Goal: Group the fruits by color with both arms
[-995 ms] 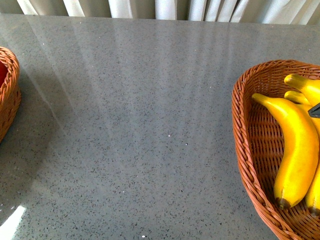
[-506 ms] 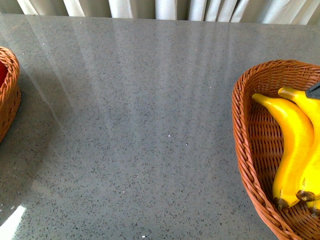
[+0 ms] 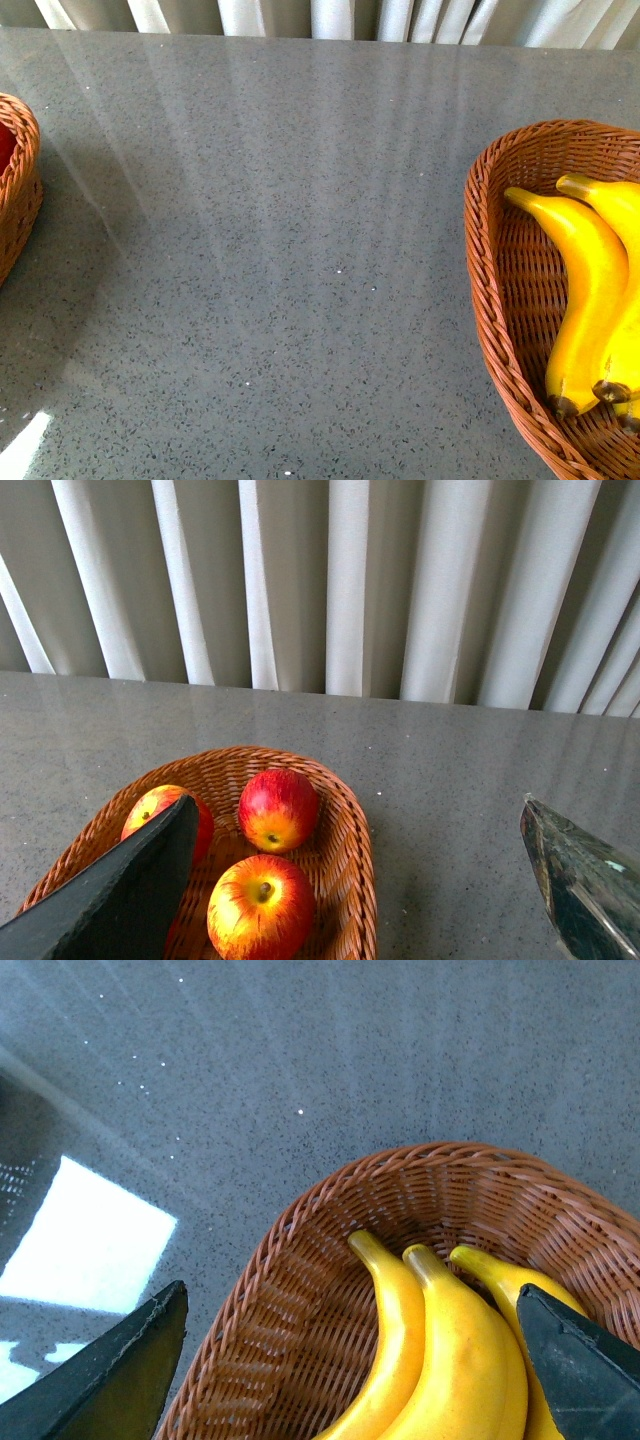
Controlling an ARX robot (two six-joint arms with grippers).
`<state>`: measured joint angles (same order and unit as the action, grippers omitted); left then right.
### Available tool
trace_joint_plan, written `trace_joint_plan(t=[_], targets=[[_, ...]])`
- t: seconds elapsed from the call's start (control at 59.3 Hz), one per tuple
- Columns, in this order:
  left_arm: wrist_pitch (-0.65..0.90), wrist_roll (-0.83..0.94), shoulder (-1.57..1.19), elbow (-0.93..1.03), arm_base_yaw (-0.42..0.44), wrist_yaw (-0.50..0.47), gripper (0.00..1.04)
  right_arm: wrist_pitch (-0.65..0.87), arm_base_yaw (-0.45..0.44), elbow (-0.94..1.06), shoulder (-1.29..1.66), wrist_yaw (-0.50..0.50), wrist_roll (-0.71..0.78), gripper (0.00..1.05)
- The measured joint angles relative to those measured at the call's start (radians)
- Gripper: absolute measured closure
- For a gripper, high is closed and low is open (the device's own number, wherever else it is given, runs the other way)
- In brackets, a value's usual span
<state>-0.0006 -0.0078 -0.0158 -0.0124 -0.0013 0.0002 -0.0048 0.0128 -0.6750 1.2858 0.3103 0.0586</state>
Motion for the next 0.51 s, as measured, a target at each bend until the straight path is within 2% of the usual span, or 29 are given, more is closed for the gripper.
trace_joint_plan(t=[0.034, 0.101, 0.135, 0.219, 0.321, 0.405, 0.506], targets=[[0.000, 0.000, 0.000, 0.000, 0.000, 0.000, 0.09, 0.168, 0.006, 0.060, -0.005, -0.108, -0.008, 0.17], [0.000, 0.000, 0.000, 0.000, 0.000, 0.000, 0.09, 0.479, 0.000, 0.185, -0.012, -0.245, -0.024, 0.27], [0.000, 0.000, 0.000, 0.000, 0.000, 0.000, 0.09, 0.620, -0.005, 0.251, -0.022, -0.289, -0.034, 0.33], [0.000, 0.000, 0.000, 0.000, 0.000, -0.001, 0.09, 0.820, -0.015, 0.341, -0.064, -0.314, -0.043, 0.47], [0.000, 0.000, 0.000, 0.000, 0.000, 0.000, 0.09, 0.875, -0.013, 0.390, -0.137, -0.307, -0.045, 0.62], [0.000, 0.000, 0.000, 0.000, 0.000, 0.000, 0.09, 0.873, -0.013, 0.430, -0.177, -0.311, -0.046, 0.75], [0.000, 0.000, 0.000, 0.000, 0.000, 0.000, 0.09, 0.853, -0.013, 0.488, -0.233, -0.310, -0.048, 0.94]])
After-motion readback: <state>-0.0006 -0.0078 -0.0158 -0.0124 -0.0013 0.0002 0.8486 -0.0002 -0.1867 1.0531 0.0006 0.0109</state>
